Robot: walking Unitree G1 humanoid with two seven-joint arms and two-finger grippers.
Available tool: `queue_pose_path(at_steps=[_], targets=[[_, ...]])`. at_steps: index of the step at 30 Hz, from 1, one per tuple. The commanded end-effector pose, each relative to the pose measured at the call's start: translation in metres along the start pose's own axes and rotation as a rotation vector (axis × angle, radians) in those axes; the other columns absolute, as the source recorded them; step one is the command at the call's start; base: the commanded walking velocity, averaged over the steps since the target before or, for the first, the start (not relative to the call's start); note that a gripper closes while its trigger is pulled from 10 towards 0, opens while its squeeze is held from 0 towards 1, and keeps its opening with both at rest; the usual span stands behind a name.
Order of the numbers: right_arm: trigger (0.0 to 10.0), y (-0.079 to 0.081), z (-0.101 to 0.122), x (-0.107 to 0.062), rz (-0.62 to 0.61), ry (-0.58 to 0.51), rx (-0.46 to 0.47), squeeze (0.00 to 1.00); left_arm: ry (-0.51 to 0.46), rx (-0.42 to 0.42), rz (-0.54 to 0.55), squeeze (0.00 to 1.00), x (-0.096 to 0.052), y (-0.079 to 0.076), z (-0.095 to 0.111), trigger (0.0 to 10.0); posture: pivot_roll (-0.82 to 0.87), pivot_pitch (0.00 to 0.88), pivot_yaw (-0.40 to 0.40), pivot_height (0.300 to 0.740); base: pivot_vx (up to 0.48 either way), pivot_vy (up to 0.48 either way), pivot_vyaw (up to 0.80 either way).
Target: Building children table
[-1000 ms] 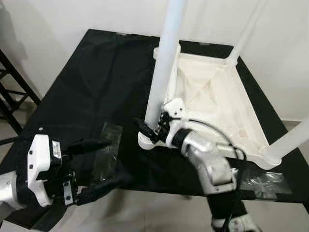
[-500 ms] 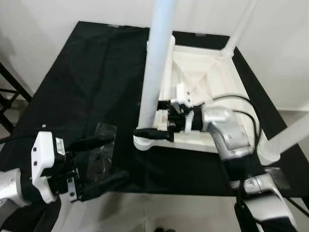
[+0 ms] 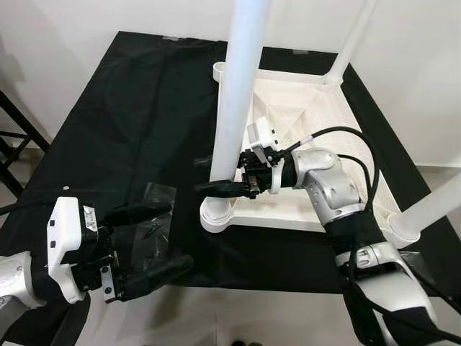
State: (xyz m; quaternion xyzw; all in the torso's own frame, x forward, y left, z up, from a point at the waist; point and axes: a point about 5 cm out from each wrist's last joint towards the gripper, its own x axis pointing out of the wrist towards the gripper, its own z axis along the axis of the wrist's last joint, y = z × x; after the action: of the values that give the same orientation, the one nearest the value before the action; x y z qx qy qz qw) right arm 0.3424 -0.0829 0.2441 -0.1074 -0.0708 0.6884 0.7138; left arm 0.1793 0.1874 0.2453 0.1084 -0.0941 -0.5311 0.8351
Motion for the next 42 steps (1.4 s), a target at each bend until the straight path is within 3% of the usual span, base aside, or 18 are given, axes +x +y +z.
queue_pose_path(at_steps=[1, 2, 4, 6, 8, 12, 19, 20, 23, 24, 29, 31, 32, 34, 35, 37, 39, 42], targets=[[0.0, 0.004, -0.021, -0.007, -0.181, 0.045, 0.045, 0.00, 0.007, -0.001, -0.026, 0.00, 0.000, -0.002, 0.000, 10.0, 0.11, 0.196, -0.132, 0.740, 0.000, 0.000, 0.00], [0.0, 0.004, -0.021, -0.007, -0.181, 0.045, 0.045, 0.00, 0.007, -0.001, -0.026, 0.00, 0.000, -0.002, 0.000, 10.0, 0.11, 0.196, -0.132, 0.740, 0.000, 0.000, 0.00], [0.0, 0.010, -0.043, -0.004, -0.500, 0.105, 0.098, 0.00, 0.009, 0.000, -0.026, 0.00, -0.001, -0.003, 0.000, 10.0, 0.12, 0.198, -0.141, 0.740, 0.000, 0.000, 0.00], [0.0, 0.010, -0.043, -0.004, -0.500, 0.105, 0.098, 0.00, 0.009, 0.000, -0.026, 0.00, -0.001, -0.003, 0.000, 10.0, 0.12, 0.198, -0.141, 0.740, 0.000, 0.000, 0.00], [0.0, 0.051, -0.068, 0.005, -0.805, 0.228, 0.174, 0.00, 0.010, 0.001, -0.024, 0.00, -0.001, -0.003, 0.001, 10.0, 0.12, 0.213, -0.127, 0.740, 0.000, 0.000, 0.00], [0.0, 0.061, -0.070, 0.007, -0.873, 0.248, 0.178, 0.00, 0.005, -0.006, -0.032, 0.00, 0.000, -0.003, 0.001, 10.0, 0.10, 0.204, -0.114, 0.740, 0.000, 0.000, 0.00], [0.0, 0.049, -0.063, 0.014, -0.863, 0.231, 0.147, 0.00, 0.010, 0.006, -0.032, 0.00, 0.000, 0.000, 0.001, 10.0, 0.10, 0.202, -0.128, 0.740, 0.000, 0.000, 0.00], [10.0, 0.046, -0.060, 0.015, -0.880, 0.232, 0.144, 0.00, 0.009, 0.006, -0.031, 0.00, 0.000, -0.001, 0.001, 10.0, 0.10, 0.202, -0.126, 0.740, 0.000, 0.000, 0.00], [10.0, 0.042, -0.052, 0.017, -0.900, 0.204, 0.150, 0.00, 0.007, 0.004, -0.030, 0.00, 0.001, -0.001, 0.001, 10.0, 0.11, 0.201, -0.124, 0.740, 0.000, 0.000, 0.00], [10.0, 0.040, -0.044, 0.020, -0.871, 0.169, 0.158, 1.00, 0.006, 0.003, -0.030, 0.00, 0.001, -0.001, 0.000, 10.0, 0.11, 0.199, -0.124, 0.740, 0.000, 0.000, 0.00], [10.0, 0.026, -0.022, 0.025, -0.742, 0.073, 0.113, 1.00, 0.004, 0.004, -0.029, 0.00, 0.002, -0.001, 0.000, 10.0, 0.11, 0.197, -0.125, 0.740, 0.000, 0.000, 0.00], [10.0, 0.020, -0.006, 0.029, -0.594, 0.003, 0.059, 1.00, 0.004, 0.005, -0.029, 0.00, 0.002, -0.001, 0.000, 10.0, 0.11, 0.196, -0.124, 0.740, 0.000, 0.000, 0.00], [10.0, 0.021, 0.002, 0.031, -0.465, -0.024, 0.005, 0.39, 0.003, 0.005, -0.031, 0.00, 0.003, -0.001, 0.000, 10.0, 0.11, 0.193, -0.123, 0.740, 0.000, 0.000, 0.00], [10.0, 0.021, 0.002, 0.031, -0.465, -0.024, 0.005, 0.39, 0.003, 0.005, -0.031, 0.00, 0.003, -0.001, 0.000, 10.0, 0.11, 0.193, -0.123, 0.740, 0.000, 0.000, 0.00], [10.0, 0.025, 0.007, 0.032, -0.313, -0.039, -0.011, 0.00, 0.001, 0.005, -0.033, 0.00, 0.004, -0.001, 0.000, 10.0, 0.11, 0.190, -0.123, 0.740, 0.000, 0.000, 0.00], [10.0, 0.029, 0.010, 0.033, -0.101, -0.029, -0.037, 0.00, -0.001, 0.006, -0.036, 0.00, 0.005, -0.001, 0.000, 10.0, 0.12, 0.190, -0.123, 0.740, 0.000, 0.000, 0.00], [10.0, 0.027, 0.010, 0.033, 0.016, -0.003, -0.053, 0.00, -0.002, 0.008, -0.038, 0.00, 0.005, -0.001, 0.001, 10.0, 0.12, 0.190, -0.124, 0.740, 0.000, 0.000, 0.00], [10.0, 0.020, 0.010, 0.035, 0.072, 0.001, -0.040, 0.00, -0.002, 0.010, -0.038, 0.00, 0.005, -0.001, 0.001, 10.0, 0.13, 0.190, -0.125, 0.740, 0.000, 0.000, 0.00]])
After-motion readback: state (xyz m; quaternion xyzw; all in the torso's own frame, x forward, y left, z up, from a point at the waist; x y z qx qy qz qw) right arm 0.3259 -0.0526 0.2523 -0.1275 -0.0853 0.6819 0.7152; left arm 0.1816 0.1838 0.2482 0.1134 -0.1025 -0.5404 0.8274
